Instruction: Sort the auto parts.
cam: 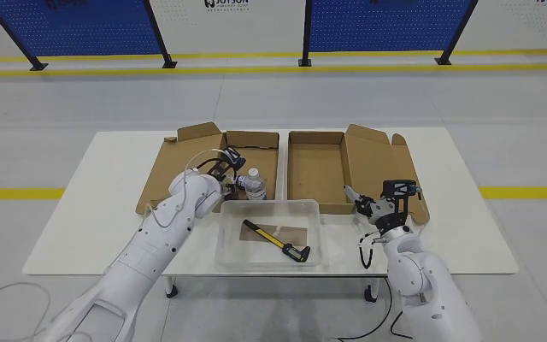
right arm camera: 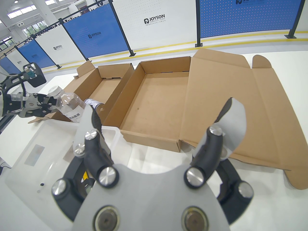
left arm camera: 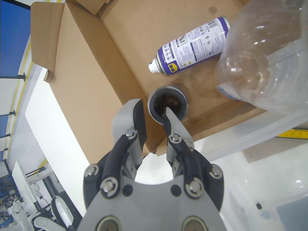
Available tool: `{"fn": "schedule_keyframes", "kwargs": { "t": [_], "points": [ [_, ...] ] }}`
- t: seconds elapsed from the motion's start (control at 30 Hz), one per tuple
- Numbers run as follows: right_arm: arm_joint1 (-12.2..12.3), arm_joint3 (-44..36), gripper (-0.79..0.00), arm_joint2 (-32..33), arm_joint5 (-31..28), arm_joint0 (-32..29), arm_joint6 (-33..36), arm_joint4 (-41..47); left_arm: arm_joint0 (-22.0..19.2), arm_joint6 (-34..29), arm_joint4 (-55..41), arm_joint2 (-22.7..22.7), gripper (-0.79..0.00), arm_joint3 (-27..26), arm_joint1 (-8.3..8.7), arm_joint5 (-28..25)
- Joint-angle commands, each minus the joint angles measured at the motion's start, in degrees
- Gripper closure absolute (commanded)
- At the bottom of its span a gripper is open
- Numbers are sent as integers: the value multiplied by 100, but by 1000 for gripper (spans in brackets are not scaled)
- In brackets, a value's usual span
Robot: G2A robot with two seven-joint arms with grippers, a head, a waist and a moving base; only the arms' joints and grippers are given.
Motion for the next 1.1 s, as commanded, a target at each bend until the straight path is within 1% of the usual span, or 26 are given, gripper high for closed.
{"fn": "schedule_keyframes", "kwargs": {
  "t": [0.0,0.1,0.17,0.27,0.3,0.5,0.67,0.73,0.8,0.83,0.87,0.9,0.97,1.07],
  "points": [
    [0,0,-785,0,0,0,0,0,7,3,29,-39,-172,-58,2,-5],
    [0,0,-785,0,0,0,0,0,74,15,100,-132,-194,-237,23,4],
    [0,0,-785,0,0,0,0,0,158,28,151,-243,-200,-449,53,30],
    [0,0,-785,0,0,0,0,0,364,31,218,-465,-240,-923,120,26],
    [0,0,-785,0,0,0,0,0,457,25,223,-552,-240,-1113,145,17],
    [0,0,-785,0,0,0,0,0,1198,-43,283,-1147,-259,-2431,309,8],
    [0,0,-785,0,0,0,0,0,1875,-19,183,-1665,-323,-3338,414,56],
    [0,0,-785,0,0,0,0,0,2135,39,188,-1853,-388,-3674,442,168],
    [0,0,-785,0,0,0,0,0,2402,139,186,-2074,-480,-3973,469,309],
    [0,0,-785,0,0,0,0,0,2543,203,167,-2192,-579,-4100,482,376],
    [0,0,-785,0,0,0,0,0,2690,271,136,-2320,-711,-4208,494,446],
    [0,0,-785,0,0,0,0,0,2841,363,88,-2453,-785,-4317,505,514],
    [0,0,-785,0,0,0,0,0,3163,597,-16,-2725,-785,-4515,525,640],
    [0,0,-785,0,0,0,0,0,3590,994,-100,-3158,-785,-4676,552,798]
  ]
}}
